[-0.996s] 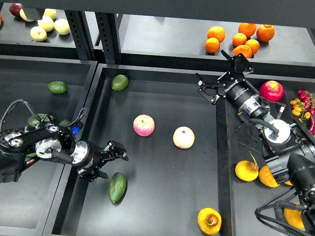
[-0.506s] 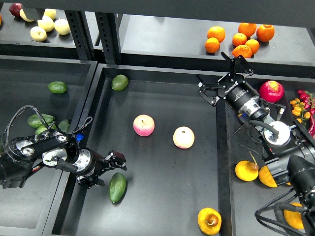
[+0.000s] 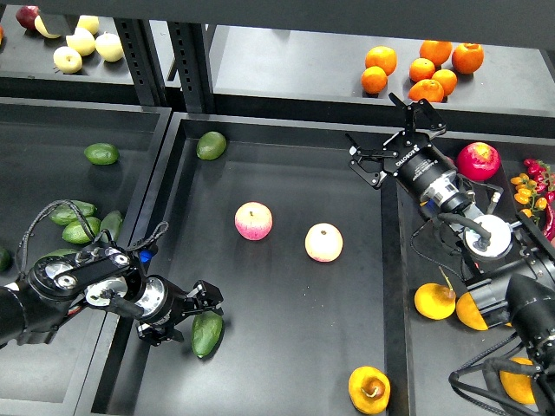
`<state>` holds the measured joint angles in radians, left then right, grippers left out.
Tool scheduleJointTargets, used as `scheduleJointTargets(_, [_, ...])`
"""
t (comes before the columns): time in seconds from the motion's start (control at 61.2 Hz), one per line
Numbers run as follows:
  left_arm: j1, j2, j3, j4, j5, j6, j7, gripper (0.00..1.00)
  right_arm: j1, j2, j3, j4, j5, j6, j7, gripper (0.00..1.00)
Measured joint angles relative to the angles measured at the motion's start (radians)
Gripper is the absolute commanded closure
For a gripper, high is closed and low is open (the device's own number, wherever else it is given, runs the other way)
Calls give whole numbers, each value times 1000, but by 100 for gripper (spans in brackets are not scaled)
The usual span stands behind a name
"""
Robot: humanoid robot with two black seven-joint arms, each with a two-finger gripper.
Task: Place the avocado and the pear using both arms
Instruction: 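Lower the left gripper and close it on the avocado, then carry the avocado with the left gripper into the avocado bin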
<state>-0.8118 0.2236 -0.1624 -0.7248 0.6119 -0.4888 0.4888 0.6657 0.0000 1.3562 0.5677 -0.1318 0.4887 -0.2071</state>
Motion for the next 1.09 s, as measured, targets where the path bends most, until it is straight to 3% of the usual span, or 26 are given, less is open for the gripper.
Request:
scheduleJointTargets(0.31, [3,-19,10,28,8,0,0,3,0,0,0,0,0,0,0,0])
scheduleJointTargets(0.555, [22,-27,12,47,46,0,0,12,-1,0,0,0,0,0,0,0])
scheduleJointTargets(0.914, [35,-38,-11,64,69,0,0,46,-1,0,1,-2,0,0,0,0])
scheduleJointTargets(1.094, [35,-38,-34,64,69,0,0,54,-4,0,1,-2,0,0,0,0])
